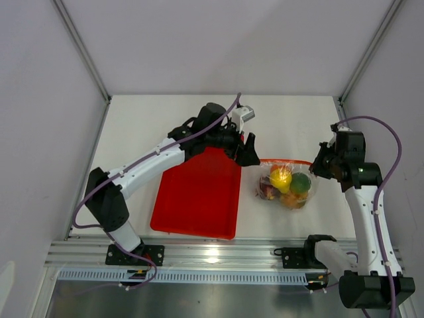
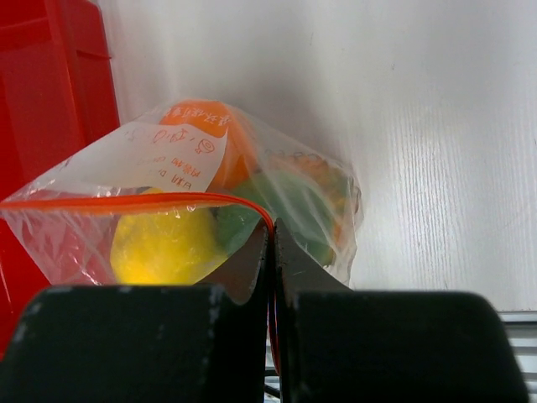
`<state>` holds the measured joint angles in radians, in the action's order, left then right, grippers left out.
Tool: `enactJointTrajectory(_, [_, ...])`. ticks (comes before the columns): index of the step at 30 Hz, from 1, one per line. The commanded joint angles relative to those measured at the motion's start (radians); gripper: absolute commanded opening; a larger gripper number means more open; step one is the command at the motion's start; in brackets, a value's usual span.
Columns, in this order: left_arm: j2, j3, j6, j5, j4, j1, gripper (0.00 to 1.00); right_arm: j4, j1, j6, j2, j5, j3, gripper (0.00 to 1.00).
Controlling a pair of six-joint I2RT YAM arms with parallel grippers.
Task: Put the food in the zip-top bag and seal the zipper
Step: Zip the zipper food storage bag at the center of the board, then place the zipper food storage bag at the center of the board.
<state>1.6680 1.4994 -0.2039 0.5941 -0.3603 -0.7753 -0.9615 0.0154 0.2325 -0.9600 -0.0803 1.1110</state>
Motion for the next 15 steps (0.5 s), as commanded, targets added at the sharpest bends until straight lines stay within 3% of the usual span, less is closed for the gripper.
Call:
enactJointTrajectory(1, [-0.102,-0.002,-0.009,-0.242,0.000,0.016,0.99,0.044,0.006,-0.009,-0.016,-0.009,0.015,0.00])
enactJointTrajectory(2, [-0.166,-0.042,-0.017,-0.320,0.041,0.016,0.99,0.047,0.006,-0.006,-0.029,-0.007,0.015,0.00])
enactJointTrajectory(7, [-0.387,-0.208,-0.072,-0.450,0.182,0.016,0.99,0.093,0.009,0.031,-0.077,0.024,0.016,0.00])
enactJointTrajectory(15, [-0.540,-0.398,-0.224,-0.310,0.354,-0.001,0.99,0.236,0.031,0.114,-0.233,0.037,0.019,0.00])
